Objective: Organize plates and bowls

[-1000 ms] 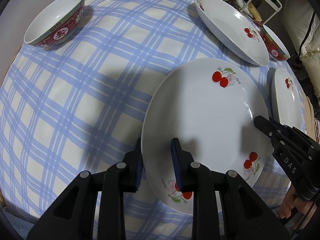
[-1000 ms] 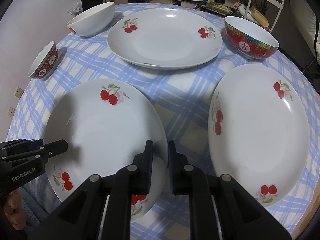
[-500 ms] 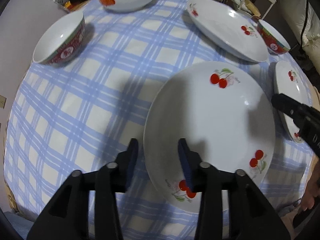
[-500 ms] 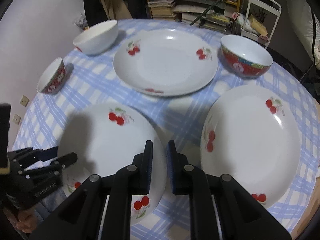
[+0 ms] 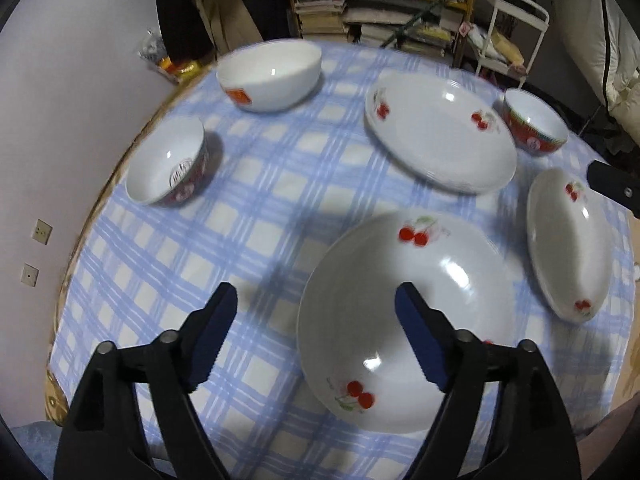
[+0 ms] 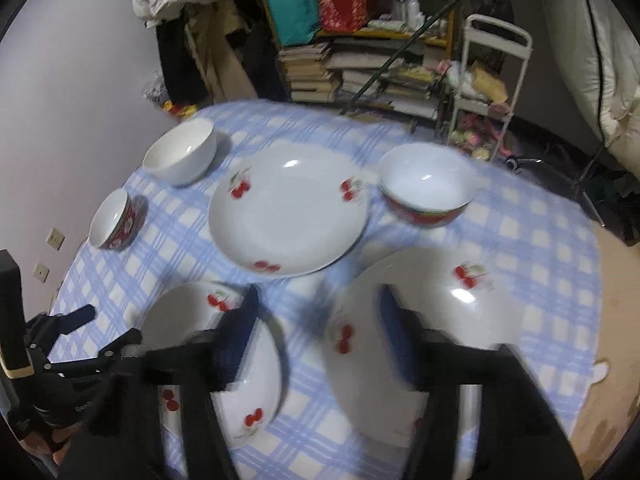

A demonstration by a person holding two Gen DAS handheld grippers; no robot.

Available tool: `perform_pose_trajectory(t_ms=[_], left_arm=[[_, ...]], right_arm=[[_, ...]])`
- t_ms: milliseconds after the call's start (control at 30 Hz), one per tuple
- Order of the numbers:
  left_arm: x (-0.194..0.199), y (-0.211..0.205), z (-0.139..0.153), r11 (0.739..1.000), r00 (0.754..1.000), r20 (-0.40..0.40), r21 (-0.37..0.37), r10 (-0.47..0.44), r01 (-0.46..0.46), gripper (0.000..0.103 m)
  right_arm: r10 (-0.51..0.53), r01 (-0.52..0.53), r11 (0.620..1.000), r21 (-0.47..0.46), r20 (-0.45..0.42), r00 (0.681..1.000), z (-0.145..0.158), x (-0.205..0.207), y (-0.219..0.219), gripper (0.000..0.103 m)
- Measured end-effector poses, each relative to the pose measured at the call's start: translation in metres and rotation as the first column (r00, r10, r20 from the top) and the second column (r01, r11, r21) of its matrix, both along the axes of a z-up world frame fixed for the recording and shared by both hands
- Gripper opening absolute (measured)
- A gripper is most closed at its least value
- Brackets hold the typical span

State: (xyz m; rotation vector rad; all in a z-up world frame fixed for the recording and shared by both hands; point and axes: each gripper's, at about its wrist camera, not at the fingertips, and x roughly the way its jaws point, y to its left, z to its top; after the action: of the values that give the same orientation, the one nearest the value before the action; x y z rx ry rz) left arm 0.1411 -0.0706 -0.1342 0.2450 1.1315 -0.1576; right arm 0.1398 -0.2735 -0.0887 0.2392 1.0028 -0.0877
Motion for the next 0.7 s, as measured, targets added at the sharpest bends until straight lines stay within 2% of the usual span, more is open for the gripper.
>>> perform_pose_trajectory(t_ms=[100, 133, 167, 300, 500, 700], left_arm=[[0.0, -0.018, 0.014, 1.0, 1.0, 0.012, -0.003, -0.028, 0.028, 0.081], [0.0, -0.024, 0.017, 0.999, 0.999, 0.019, 0.005, -0.041, 0.041, 0.081], [-0.001, -0.031, 0.021, 0.998, 0.998, 0.027, 0.012, -0.06, 0.059, 0.081], [-0.005, -0.058, 0.031, 0.992, 0.991, 0.048, 0.024, -0.122, 0.121, 0.081], [-0.006, -0.098, 0.039, 0.983, 0.981, 0.06, -0.012, -0.182, 0.183, 0.081], [-0.004, -0.129, 0.029, 0.978, 0.978, 0.038, -0.032, -0.205, 0.206, 0.081]], right_arm=[[-0.005, 0.006, 1.0, -0.025, 0.021, 1.0, 0.013, -0.005, -0.016, 0.084], [-0.007, 0.008, 0.999, -0.033, 0.023, 1.0, 0.016, -0.007, -0.022, 0.094], [-0.008, 0.01, 0.999, -0.041, 0.03, 1.0, 0.021, -0.009, -0.029, 0.099], [-0.008, 0.012, 0.995, -0.098, 0.043, 0.999, 0.031, -0.018, -0.05, 0.1], [-0.026, 0.028, 0.992, -0.125, 0.023, 0.999, 0.026, -0.028, -0.082, 0.1], [-0.036, 0.035, 0.991, -0.131, -0.009, 0.999, 0.013, -0.039, -0.108, 0.1]])
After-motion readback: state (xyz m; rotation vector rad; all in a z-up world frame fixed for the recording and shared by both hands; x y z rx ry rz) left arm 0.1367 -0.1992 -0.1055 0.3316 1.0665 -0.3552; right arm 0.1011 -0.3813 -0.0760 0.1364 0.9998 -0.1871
